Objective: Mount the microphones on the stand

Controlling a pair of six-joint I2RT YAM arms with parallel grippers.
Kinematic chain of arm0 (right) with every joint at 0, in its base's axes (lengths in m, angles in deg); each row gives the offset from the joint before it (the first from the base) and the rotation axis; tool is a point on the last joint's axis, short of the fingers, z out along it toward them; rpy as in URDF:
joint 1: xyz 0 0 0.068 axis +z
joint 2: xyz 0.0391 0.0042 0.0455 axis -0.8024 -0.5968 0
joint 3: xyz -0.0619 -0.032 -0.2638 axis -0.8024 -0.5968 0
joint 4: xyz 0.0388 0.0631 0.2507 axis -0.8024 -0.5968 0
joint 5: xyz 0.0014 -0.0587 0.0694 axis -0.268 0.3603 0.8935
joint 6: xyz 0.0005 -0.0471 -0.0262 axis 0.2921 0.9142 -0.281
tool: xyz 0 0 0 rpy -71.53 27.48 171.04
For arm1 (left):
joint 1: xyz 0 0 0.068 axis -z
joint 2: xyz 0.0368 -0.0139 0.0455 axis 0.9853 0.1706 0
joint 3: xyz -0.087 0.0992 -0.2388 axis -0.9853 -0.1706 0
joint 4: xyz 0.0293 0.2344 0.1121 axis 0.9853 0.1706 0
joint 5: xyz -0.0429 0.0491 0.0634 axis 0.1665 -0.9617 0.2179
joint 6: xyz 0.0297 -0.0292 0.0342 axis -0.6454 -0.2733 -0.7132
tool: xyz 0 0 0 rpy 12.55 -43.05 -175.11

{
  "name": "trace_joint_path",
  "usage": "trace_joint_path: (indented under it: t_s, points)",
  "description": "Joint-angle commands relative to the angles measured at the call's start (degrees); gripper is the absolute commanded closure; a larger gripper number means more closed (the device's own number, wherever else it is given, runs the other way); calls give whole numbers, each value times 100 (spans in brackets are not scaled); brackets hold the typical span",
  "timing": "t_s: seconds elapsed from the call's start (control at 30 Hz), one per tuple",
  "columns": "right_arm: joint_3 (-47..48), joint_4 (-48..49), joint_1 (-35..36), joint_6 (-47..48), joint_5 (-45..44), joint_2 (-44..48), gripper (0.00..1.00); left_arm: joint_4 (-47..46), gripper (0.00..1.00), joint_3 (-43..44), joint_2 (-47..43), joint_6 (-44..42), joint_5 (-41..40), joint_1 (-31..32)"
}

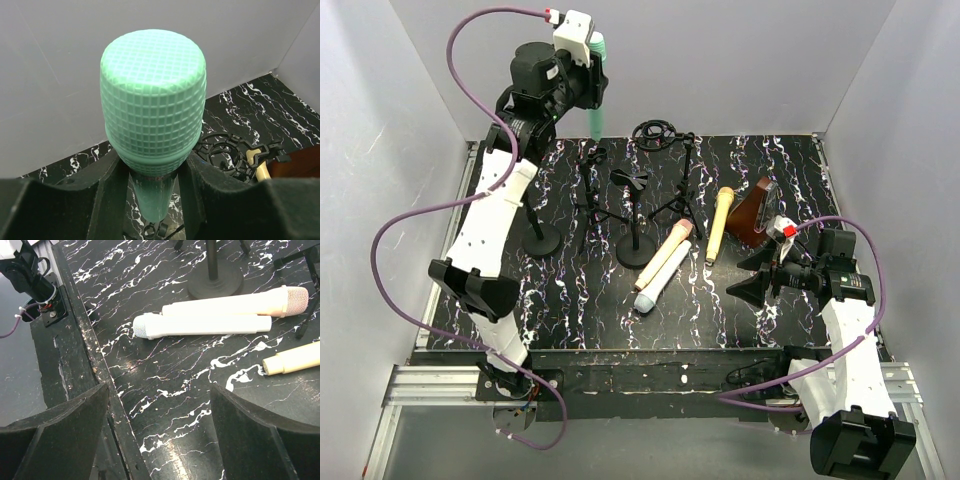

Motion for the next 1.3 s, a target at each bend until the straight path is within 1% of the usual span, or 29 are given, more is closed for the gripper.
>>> trace_joint_path:
  t_s: [0.0, 0.7, 1.0, 1.27]
  points:
    - [2, 81, -42, 119, 173, -10, 12, -199, 100, -103, 89, 122, 297, -42]
    - [2, 11, -121, 198, 235, -10, 12, -339, 100, -833, -8, 87, 464, -191]
    - [2, -25, -148, 233, 278, -10, 11, -339, 100, -1088, -43, -88, 473, -226]
    - [11, -68, -157, 277, 305, -10, 11, -497, 100, -1299, -17, 26, 534, -296]
